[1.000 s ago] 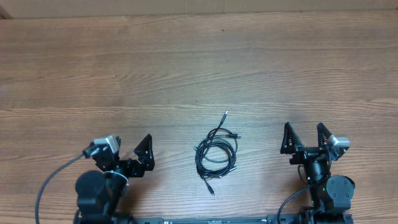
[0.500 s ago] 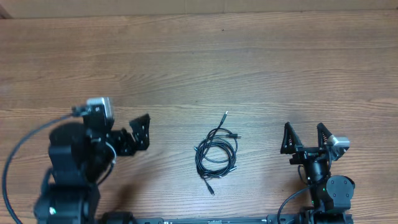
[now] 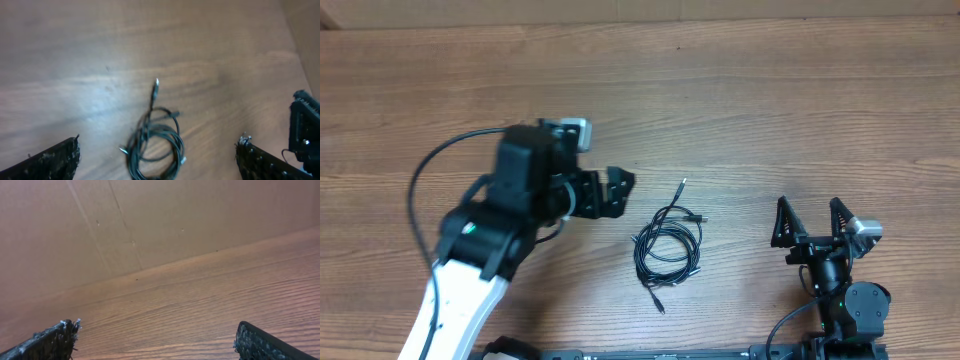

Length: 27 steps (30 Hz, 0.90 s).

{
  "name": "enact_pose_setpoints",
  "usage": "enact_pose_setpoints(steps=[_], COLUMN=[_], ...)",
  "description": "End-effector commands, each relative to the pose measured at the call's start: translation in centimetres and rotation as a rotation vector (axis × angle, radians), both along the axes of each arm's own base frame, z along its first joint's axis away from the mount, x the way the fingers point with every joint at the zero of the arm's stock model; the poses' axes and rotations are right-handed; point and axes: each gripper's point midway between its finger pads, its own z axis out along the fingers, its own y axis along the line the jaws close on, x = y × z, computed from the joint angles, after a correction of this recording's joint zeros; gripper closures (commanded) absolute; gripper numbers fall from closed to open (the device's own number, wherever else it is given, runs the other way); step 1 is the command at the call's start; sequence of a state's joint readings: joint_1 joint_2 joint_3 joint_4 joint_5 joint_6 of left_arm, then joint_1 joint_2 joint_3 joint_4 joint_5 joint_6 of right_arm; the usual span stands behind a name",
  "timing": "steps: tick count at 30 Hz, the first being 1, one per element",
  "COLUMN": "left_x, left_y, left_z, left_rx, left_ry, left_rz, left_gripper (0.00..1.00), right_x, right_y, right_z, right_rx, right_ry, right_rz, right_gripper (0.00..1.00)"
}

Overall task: Untangle cables
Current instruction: 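Move the left gripper forward over the black cable bundle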

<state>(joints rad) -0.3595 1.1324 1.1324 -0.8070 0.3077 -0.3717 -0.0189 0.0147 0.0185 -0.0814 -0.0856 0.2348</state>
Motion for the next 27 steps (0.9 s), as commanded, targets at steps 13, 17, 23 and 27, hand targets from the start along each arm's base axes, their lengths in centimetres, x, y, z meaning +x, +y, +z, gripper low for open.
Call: enact_pose_setpoints(steps=[13, 17, 23, 27], left_x=[0.9, 0.7, 0.9, 0.9], left_y=[-6.3, -7.3, -8.3, -8.2], left_z=[-10.6, -11.9, -13.3, -14.3], left_rx=[-0.057, -0.04, 0.008, 0.079], left_ry=[0.501, 0.528, 0.507, 0.479], left_rz=[0.146, 0.142, 0.157, 0.208], left_gripper=[0.02, 0.03, 0.05, 0.06], right_x=[0.0, 0.0, 0.0, 0.0], right_y=[-0.2, -0.2, -0.2, -0.2], right_z=[-0.1, -0.1, -0.1, -0.1], right_rx=[-0.008, -0.008, -0.008, -0.008], right_ry=[-0.006, -0.006, -0.006, -0.006], right_rz=[-0.013, -0.013, -0.013, -0.013], right_gripper=[0.0, 0.0, 0.0, 0.0])
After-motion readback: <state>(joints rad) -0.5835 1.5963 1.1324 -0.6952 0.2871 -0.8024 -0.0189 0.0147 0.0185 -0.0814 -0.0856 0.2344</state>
